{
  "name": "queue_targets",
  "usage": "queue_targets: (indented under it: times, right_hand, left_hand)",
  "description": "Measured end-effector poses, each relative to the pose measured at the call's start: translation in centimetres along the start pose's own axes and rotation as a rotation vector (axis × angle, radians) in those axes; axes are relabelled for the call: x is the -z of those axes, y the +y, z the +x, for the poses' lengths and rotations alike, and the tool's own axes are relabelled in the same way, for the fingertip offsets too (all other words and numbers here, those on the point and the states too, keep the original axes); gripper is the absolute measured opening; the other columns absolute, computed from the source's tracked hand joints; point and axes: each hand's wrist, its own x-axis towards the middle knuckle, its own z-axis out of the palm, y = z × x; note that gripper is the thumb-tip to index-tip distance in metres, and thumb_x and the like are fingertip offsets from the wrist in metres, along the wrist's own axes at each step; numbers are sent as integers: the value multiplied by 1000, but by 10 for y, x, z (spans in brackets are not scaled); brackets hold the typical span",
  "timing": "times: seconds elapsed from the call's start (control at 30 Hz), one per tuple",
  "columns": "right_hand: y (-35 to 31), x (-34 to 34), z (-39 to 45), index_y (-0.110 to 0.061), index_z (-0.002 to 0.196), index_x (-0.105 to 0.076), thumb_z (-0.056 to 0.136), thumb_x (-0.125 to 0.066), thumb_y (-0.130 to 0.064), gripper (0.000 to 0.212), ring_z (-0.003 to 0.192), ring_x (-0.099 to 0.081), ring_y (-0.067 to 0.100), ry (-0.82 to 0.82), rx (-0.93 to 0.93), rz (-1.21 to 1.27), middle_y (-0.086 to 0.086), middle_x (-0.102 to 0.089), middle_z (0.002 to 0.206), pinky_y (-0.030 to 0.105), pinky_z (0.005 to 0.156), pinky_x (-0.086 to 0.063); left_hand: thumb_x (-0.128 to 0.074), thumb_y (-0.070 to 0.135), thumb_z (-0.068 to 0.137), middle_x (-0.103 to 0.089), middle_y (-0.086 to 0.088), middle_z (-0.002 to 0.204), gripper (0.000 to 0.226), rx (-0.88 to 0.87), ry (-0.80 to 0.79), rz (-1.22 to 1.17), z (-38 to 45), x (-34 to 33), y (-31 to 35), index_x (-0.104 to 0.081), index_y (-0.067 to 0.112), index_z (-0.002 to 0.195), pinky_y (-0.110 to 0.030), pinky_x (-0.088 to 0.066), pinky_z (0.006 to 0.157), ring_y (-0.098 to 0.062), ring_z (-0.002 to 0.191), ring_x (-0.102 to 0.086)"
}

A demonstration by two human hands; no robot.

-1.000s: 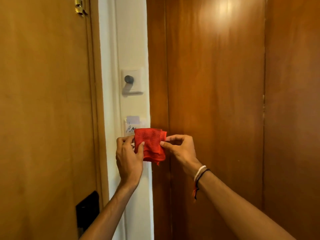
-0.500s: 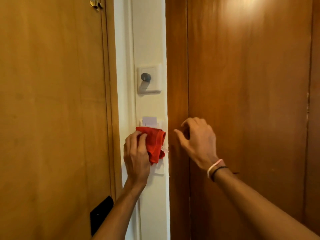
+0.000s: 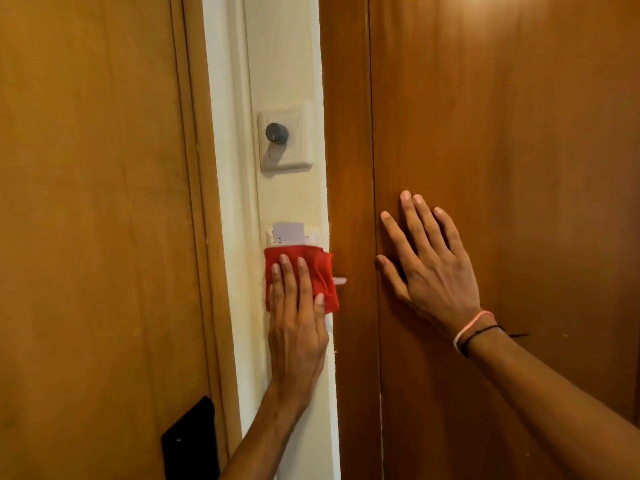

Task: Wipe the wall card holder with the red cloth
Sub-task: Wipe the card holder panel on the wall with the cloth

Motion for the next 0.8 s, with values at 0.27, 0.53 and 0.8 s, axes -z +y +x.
queue_targets:
  times: [0.27, 0.53, 0.8]
  right_hand:
    - [1, -3, 0, -16, 166, -17, 106, -29, -56, 72, 162, -12, 33, 20, 6, -10, 19, -12, 174, 51, 132, -17]
    - [0, -4, 0, -16, 165, -18, 106, -29, -56, 72, 162, -12, 34, 32, 14, -13, 19, -13, 174, 51, 132, -17]
    - [-1, -1, 0, -16, 165, -18, 107, -28, -55, 71, 162, -13, 34, 14, 8, -19, 19, -14, 173, 51, 132, -15]
  left_hand:
    - [-28, 37, 103, -19, -14, 162, 58, -19, 2, -49, -7, -3, -2, -13, 13, 154, -55, -33, 117, -32, 151, -14]
    - [-24, 39, 103, -22, -17, 160, 59, -100, -43, 29, -4, -2, -16, -22, 7, 152, -54, -35, 116, -33, 150, -15]
    - [-24, 40, 104, -18, -14, 163, 59, -72, -58, -35, -5, -4, -24, -13, 13, 155, -52, -32, 118, -29, 152, -12]
